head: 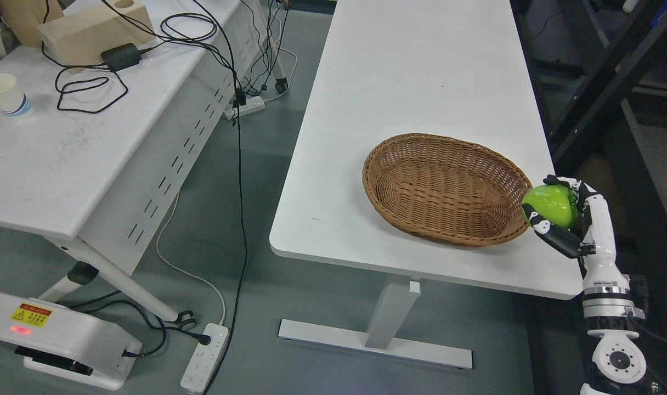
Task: Place green apple on left shelf middle layer
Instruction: 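Carry the held apple toward the dark shelf while the robot turns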
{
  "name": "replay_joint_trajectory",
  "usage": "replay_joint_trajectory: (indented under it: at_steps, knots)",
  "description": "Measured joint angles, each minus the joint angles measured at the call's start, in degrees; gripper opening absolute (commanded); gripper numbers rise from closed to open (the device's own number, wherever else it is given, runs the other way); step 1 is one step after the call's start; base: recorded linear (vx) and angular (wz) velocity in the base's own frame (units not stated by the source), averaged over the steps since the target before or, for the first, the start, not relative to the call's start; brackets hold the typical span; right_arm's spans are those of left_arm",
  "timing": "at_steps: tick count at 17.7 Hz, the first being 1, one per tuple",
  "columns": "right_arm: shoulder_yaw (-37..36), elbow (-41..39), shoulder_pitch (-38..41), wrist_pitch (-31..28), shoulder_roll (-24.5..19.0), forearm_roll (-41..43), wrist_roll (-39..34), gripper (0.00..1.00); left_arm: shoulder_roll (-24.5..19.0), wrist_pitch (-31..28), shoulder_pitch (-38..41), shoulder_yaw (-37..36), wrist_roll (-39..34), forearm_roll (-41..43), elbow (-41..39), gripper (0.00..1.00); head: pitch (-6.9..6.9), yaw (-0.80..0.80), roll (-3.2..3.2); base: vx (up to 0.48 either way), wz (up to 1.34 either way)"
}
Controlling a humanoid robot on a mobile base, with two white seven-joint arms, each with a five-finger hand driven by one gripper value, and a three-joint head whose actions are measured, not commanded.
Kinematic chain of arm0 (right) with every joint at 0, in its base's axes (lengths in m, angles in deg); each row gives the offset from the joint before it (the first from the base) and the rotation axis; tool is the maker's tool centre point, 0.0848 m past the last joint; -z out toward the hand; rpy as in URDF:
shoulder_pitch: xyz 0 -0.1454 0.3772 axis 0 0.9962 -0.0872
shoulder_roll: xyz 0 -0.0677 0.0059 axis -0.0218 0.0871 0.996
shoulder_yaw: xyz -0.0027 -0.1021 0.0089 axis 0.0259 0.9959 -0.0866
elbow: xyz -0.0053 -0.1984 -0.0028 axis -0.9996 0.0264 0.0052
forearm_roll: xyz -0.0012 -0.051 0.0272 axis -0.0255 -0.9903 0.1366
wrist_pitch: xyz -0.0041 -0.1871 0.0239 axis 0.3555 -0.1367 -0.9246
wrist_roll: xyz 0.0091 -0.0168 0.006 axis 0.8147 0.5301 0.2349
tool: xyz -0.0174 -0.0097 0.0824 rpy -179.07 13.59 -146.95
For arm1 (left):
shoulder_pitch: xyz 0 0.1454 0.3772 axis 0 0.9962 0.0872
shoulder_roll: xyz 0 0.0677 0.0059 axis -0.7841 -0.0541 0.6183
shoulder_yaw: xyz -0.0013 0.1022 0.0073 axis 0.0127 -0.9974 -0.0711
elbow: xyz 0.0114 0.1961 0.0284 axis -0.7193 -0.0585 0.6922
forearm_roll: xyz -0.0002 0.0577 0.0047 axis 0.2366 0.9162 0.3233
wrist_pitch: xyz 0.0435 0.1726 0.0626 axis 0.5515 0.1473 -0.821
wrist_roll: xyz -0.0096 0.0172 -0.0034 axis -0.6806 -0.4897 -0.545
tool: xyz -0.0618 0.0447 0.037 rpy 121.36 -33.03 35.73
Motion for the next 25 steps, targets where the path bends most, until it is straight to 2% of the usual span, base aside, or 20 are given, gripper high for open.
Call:
replay_joint_trajectory:
  at_steps: [8,15,25]
  knots:
    - [-0.24,-0.71,0.63,1.06,-3.51,0.07,7.17,0.0,0.0,0.0,0.02,0.0,0.0,0.0,0.0,1.0,0.0,0.0,0.0,-0.222,0.0]
    - [1.05,-1.03,3.27,2.28,-5.04,-0.07,7.63,0.0,0.0,0.0,0.01,0.0,0.0,0.0,0.0,1.0,0.0,0.0,0.0,-0.237,-0.46]
    - [6.61,-1.25,6.17,1.86,-6.08,-0.37,-6.38,0.01,0.0,0.0,0.01,0.0,0.0,0.0,0.0,1.0,0.0,0.0,0.0,-0.257,-0.46]
